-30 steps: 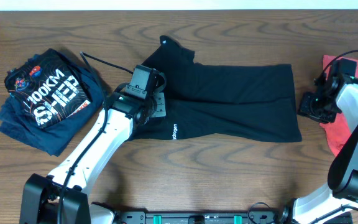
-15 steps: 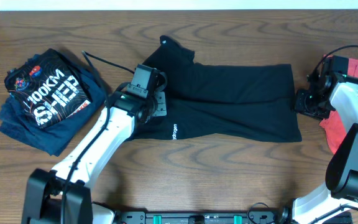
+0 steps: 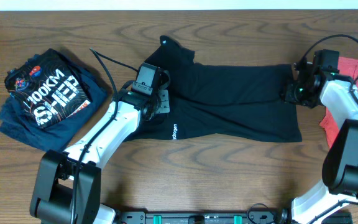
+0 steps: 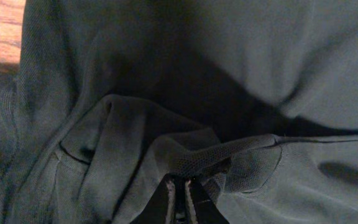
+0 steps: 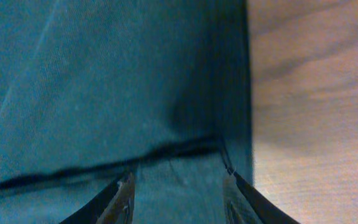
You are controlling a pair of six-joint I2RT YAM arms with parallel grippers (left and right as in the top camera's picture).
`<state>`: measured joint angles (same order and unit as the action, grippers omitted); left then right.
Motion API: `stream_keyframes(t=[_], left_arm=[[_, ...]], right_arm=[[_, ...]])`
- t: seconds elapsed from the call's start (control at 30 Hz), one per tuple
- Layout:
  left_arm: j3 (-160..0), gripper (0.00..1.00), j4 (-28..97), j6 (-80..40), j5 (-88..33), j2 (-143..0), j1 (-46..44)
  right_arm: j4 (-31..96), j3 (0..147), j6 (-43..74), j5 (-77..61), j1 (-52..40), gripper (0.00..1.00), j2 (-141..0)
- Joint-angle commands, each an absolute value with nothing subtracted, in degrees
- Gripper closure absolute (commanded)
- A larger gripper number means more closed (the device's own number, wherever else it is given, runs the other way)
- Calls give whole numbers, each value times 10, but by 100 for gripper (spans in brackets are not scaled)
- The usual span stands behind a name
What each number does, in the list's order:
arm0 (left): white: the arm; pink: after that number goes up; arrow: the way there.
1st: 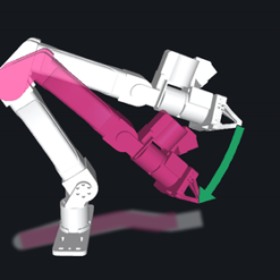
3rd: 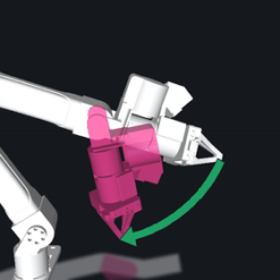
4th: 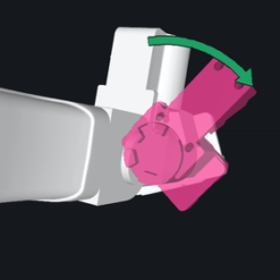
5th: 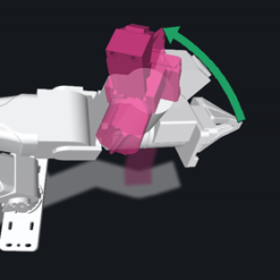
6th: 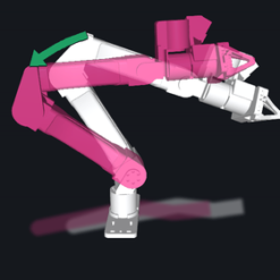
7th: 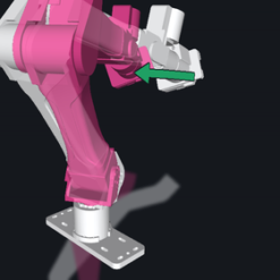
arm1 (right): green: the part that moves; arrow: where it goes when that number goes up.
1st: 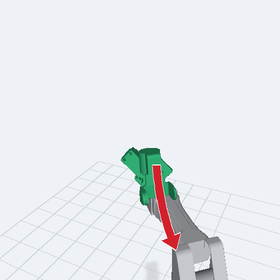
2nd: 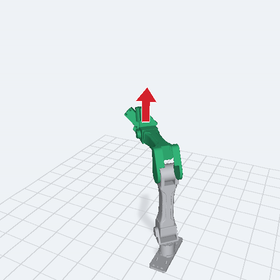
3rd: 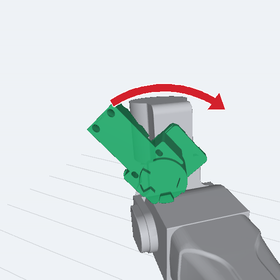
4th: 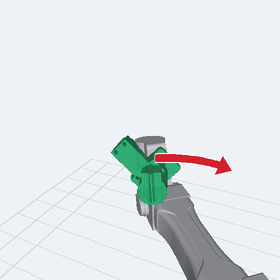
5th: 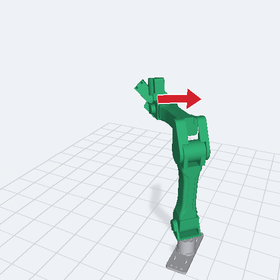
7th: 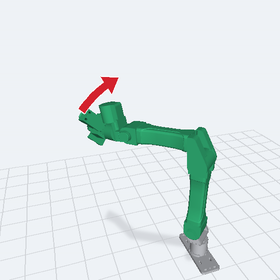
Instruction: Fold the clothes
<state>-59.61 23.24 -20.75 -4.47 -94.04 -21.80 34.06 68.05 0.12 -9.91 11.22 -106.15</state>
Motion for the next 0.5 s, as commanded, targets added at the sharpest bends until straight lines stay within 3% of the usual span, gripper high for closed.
stream_keyframes(t=[0.0, 0.27, 0.3, 0.4, 0.47], left_arm=[[-602, 93, 230, -204, -39, -945, -216], [-602, 93, 230, -204, -40, -945, -224], [-602, 92, 230, -204, -40, -945, -226], [-602, 92, 230, -204, -40, -945, -233], [-602, 93, 230, -204, -40, -945, -236]], right_arm=[[329, 677, -14, -105, 109, 57, -1089], [298, 677, -14, -103, 109, 60, -1121], [297, 677, -14, -103, 109, 64, -1121], [296, 677, -13, -91, 109, 95, -1122], [303, 678, -13, -81, 109, 99, -1121]])
